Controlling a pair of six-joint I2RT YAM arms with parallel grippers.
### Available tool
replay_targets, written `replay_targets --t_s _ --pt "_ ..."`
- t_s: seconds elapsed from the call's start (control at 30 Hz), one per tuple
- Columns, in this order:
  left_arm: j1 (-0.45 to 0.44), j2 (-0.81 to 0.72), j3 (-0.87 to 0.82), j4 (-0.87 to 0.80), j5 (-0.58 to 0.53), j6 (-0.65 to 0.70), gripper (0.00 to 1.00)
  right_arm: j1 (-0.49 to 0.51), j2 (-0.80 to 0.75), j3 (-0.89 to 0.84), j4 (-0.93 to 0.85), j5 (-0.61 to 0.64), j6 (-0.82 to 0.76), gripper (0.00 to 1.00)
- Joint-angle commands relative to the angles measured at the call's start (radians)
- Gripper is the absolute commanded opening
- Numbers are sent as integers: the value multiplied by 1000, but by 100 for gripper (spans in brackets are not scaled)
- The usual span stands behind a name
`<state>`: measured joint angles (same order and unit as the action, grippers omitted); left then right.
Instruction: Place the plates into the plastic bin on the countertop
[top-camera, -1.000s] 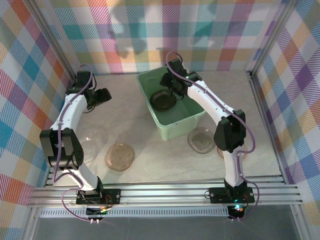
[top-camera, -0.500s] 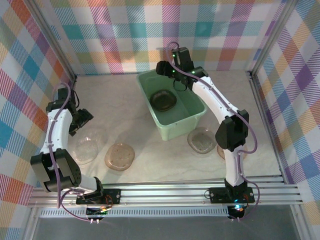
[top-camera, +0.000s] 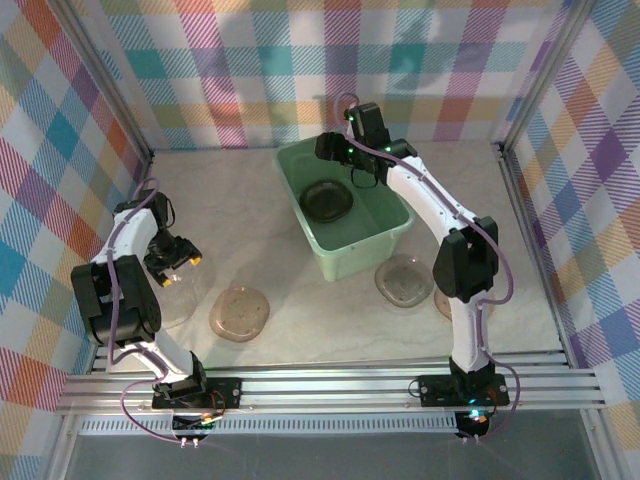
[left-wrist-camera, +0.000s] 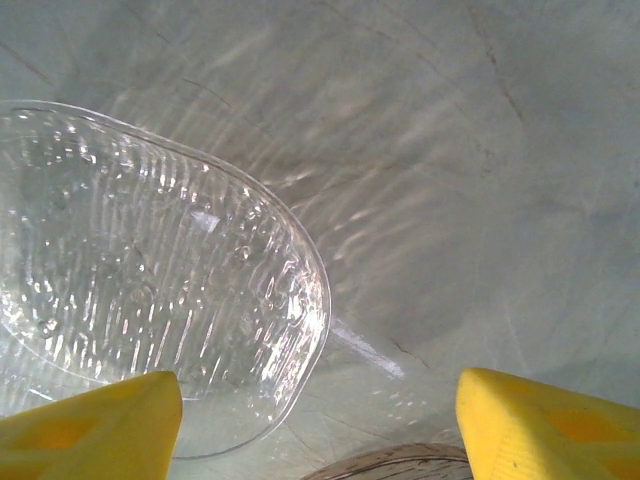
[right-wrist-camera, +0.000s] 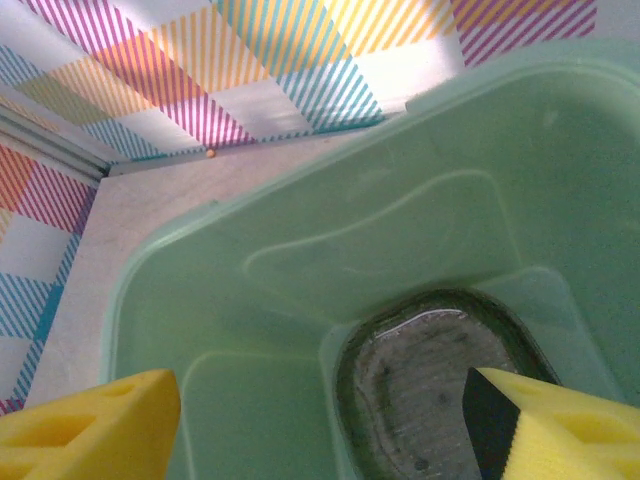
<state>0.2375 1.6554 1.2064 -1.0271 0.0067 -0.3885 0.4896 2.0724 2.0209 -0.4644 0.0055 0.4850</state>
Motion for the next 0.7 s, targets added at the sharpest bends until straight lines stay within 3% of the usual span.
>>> replay_targets --t_s 0.0,0.67 --pt "-16 32 -17 -38 11 42 71 -9 -66 -23 30 -11 -10 75" --pt "-57 186 -52 -33 23 197 59 -16 -107 -88 20 13 0 75"
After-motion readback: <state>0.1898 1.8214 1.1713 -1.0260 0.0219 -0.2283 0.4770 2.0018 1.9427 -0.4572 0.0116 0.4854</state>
